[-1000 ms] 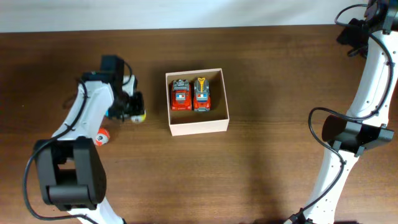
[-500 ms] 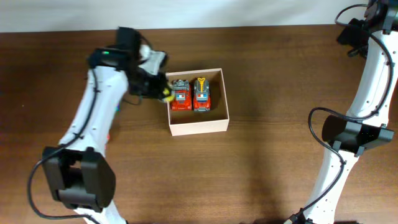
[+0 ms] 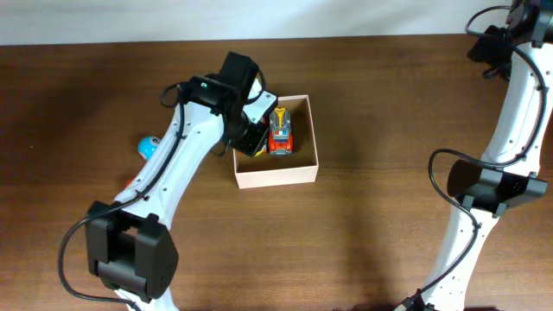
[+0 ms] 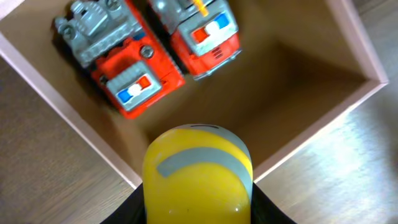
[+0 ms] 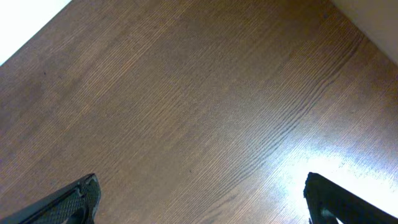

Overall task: Pack container
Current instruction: 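Lift the yellow ball and carry it right into the pink box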

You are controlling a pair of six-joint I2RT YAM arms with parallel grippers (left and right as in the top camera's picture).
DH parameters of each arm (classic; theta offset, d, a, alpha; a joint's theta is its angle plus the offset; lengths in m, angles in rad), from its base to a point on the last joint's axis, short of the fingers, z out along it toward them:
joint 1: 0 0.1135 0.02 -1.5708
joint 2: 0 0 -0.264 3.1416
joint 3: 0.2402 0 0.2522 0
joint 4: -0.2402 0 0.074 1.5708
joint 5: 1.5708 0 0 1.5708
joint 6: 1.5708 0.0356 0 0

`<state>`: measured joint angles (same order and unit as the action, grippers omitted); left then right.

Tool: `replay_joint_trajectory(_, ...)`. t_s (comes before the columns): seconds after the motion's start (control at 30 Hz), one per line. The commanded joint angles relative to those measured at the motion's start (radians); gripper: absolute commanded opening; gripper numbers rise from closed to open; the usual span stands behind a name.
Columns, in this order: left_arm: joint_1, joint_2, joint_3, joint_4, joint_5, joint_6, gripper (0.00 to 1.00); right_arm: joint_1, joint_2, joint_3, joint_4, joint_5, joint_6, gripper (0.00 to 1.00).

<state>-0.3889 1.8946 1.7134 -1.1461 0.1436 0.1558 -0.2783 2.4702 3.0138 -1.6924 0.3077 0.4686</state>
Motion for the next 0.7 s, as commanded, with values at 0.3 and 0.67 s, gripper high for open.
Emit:
replay_joint_trajectory(0.3, 0.003, 0.072, -0.058, 0.005, -0.036, 0.018, 0.51, -0.004, -0.029, 0.015, -0.006, 0.018, 0.008, 0.99)
replay_joint_trajectory(0.67, 0.003, 0.074, -0.058, 0.013, -0.035, 0.017, 0.82, -0.004, -0.029, 0.015, -0.006, 0.018, 0.008, 0.99)
